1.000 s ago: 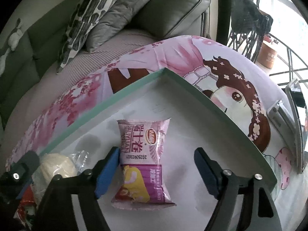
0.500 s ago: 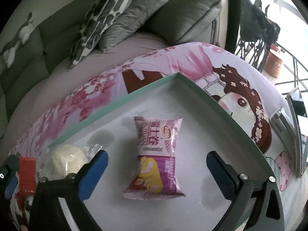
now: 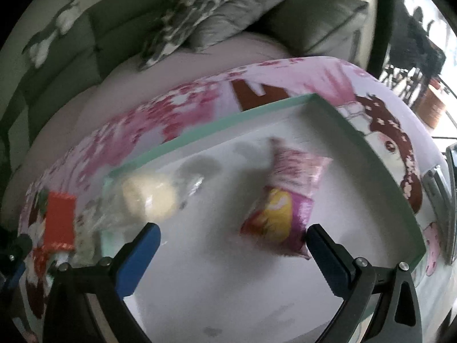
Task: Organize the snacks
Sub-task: 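Move the right gripper to the pile and grasp the red box snack while left returns there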
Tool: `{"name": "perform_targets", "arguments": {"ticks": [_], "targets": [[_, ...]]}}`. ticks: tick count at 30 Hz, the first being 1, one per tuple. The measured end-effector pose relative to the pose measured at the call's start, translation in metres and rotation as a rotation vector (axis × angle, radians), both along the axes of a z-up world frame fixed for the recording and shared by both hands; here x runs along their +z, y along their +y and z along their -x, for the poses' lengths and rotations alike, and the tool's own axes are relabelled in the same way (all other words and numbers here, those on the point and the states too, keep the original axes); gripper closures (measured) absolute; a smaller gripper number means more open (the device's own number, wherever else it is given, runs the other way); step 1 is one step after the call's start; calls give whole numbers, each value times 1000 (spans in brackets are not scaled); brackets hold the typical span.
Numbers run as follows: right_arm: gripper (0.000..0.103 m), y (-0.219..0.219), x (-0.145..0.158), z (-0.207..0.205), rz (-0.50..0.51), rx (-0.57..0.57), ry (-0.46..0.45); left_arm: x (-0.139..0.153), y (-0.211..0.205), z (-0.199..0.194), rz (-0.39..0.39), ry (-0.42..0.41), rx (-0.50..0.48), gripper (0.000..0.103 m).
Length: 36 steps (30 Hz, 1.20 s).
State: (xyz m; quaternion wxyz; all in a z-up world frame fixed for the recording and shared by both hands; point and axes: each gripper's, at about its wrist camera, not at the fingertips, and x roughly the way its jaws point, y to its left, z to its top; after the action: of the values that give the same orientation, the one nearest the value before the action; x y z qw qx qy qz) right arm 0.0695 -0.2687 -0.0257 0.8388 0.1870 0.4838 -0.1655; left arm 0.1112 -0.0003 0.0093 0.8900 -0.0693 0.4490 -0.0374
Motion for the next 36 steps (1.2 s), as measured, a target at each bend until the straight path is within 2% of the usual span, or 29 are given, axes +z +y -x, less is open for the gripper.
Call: {"name": "perform_targets", "arguments": {"ticks": [3, 5, 12, 19, 24, 36], "targets": [[0, 21, 4, 0, -8, 61, 23, 3, 15, 1, 55, 44, 16, 0], [0, 35, 5, -1, -29, 102, 35, 2, 23, 2, 51, 80, 23, 0], [0, 77, 15, 2, -72, 215, 27, 5, 37, 10, -128, 131, 55, 0], [0, 106, 11, 0, -129, 304, 56, 12, 60, 16, -214, 143, 106, 0], [0, 128, 7, 3, -108, 367, 87, -3, 72, 18, -188, 194, 111, 0], [0, 176, 12, 26, -128, 569, 88, -29, 91, 39, -200, 292, 97, 0]]}}
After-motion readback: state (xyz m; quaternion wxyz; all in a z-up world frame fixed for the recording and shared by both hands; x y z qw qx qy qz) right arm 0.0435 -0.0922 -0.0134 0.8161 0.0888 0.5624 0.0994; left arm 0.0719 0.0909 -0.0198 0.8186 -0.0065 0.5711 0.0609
